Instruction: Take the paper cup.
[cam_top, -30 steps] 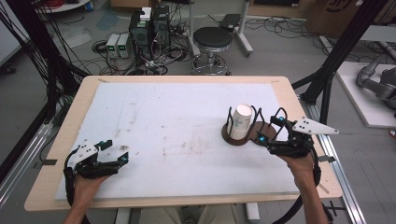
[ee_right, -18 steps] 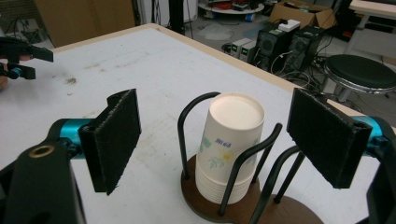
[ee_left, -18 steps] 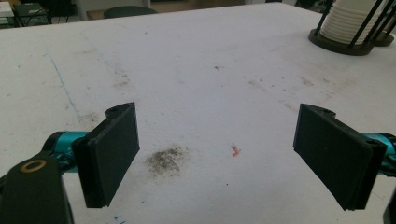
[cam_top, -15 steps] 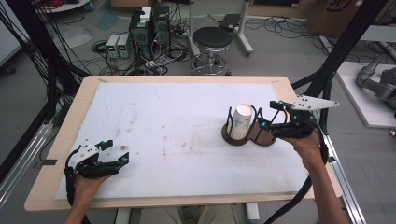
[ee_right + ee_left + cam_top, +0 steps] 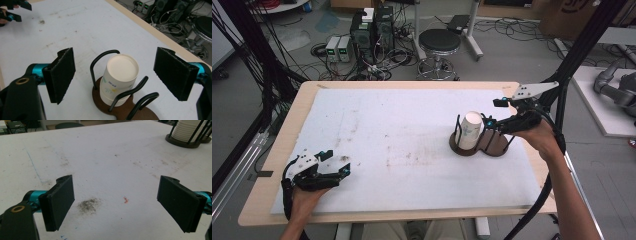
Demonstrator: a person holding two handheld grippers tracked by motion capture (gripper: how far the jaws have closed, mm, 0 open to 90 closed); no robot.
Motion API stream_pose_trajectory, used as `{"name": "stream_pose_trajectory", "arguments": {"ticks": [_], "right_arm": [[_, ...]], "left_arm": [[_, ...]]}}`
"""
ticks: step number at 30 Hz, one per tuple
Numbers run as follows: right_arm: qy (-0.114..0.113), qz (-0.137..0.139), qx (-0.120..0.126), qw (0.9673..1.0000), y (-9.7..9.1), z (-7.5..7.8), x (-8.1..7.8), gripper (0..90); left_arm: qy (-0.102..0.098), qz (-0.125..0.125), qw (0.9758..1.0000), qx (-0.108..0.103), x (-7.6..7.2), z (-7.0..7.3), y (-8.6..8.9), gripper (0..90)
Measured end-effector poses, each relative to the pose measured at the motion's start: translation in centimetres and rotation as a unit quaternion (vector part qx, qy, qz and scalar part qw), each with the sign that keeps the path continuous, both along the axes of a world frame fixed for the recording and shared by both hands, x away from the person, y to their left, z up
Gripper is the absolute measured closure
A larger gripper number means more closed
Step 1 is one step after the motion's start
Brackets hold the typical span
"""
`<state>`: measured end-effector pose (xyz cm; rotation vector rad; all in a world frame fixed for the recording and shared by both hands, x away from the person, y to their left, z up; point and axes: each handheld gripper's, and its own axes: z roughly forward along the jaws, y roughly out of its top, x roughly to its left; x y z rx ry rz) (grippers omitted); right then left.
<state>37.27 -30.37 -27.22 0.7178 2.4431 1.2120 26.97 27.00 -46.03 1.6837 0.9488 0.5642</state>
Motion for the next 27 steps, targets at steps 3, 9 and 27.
{"name": "stream_pose_trajectory", "arguments": {"ticks": [3,9,27], "right_arm": [[0.006,0.017,-0.011,0.9998,0.3,0.4,1.0,18.0],[0.030,0.046,-0.056,0.9969,1.3,0.6,3.1,18.0],[0.079,0.084,-0.195,0.9741,4.2,-0.4,7.4,18.0]], "left_arm": [[-0.001,0.000,1.0000,0.003,0.0,0.0,0.0,14.2],[0.000,0.000,1.0000,0.005,0.0,0.0,-0.1,14.2],[0.004,-0.003,0.9999,0.013,0.1,0.0,-0.2,14.2]]}}
